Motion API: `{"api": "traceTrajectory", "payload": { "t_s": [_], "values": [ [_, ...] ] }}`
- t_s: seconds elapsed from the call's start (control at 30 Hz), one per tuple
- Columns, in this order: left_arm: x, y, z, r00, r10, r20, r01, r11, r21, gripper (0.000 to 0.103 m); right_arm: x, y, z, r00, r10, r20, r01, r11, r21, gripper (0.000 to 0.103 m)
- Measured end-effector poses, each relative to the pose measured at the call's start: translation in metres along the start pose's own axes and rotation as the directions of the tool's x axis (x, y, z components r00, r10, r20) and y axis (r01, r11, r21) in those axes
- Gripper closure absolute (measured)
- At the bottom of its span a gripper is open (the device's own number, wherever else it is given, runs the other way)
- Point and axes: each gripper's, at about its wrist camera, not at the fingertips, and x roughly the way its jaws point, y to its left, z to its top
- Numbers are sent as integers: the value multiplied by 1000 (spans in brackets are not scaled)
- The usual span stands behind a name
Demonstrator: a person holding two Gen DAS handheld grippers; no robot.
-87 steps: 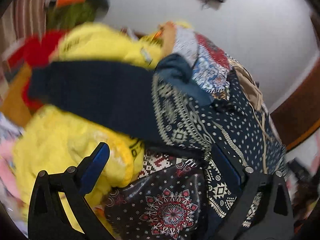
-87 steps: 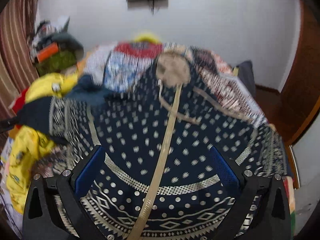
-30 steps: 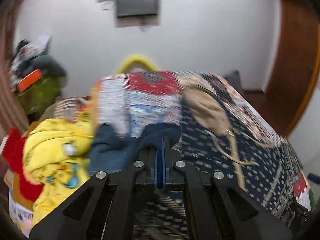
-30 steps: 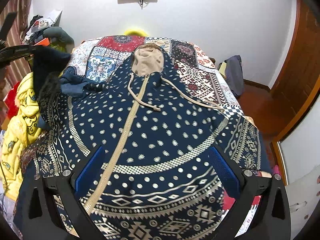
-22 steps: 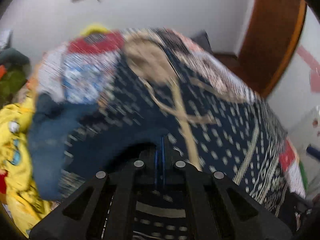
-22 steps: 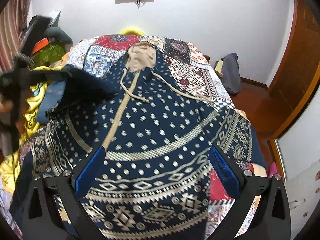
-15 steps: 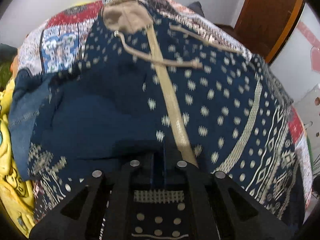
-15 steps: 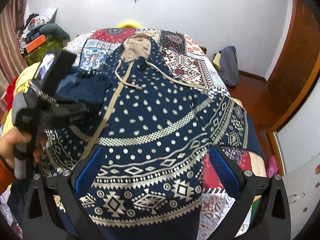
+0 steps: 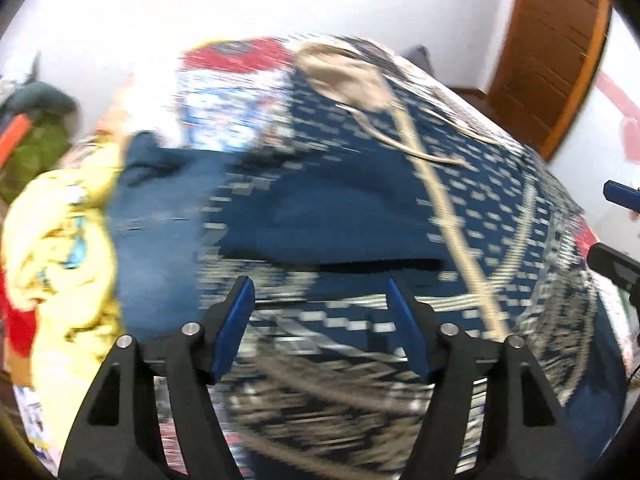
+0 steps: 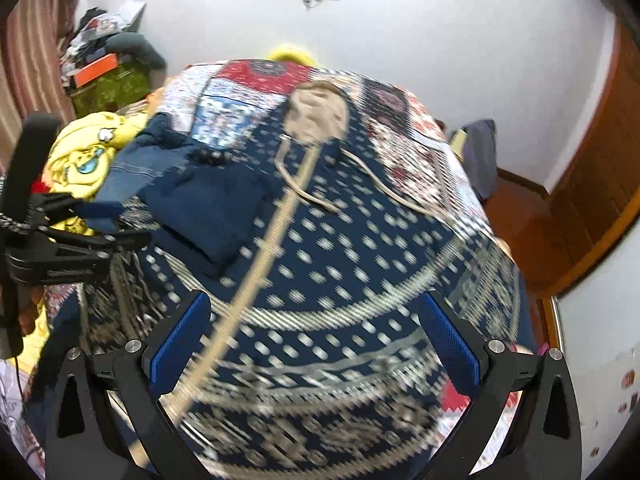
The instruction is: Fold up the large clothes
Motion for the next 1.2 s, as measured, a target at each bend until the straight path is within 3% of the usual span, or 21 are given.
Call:
{"api": "traceTrajectory", "payload": {
  "t_s": [0.2,0.47,0.57,0.67,0.73,0.77,0.93,1.03,1.2],
  "values": [
    [1,76,-22,995,102,-15,-103,992,-76,34,41,57,35,994,101,-31,-103,991,-80,0],
    [19,126,-52,992,109,-66,-118,979,-165,34,116,131,59,979,155,-131,-180,962,-207,3],
    [25,135,-60,991,102,-81,-116,975,-191,34,141,156,64,975,154,-164,-193,946,-260,9],
    [30,139,-65,991,93,-92,-111,972,-209,34,163,173,67,972,134,-193,-188,938,-293,27],
    [31,141,-67,991,94,-93,-112,971,-213,34,179,179,67,967,123,-224,-188,935,-299,49],
    [31,141,-67,991,94,-92,-112,970,-215,34,185,181,67,967,114,-229,-183,935,-303,52],
    [31,136,-58,993,84,-81,-100,971,-217,34,183,176,73,980,94,-177,-150,931,-333,89],
    [29,127,-47,995,82,-64,-94,974,-207,34,171,162,78,976,143,-162,-187,937,-296,92],
    [29,107,-24,998,51,-31,-56,979,-196,34,124,118,83,988,144,-49,-151,964,-221,92]
  ]
}}
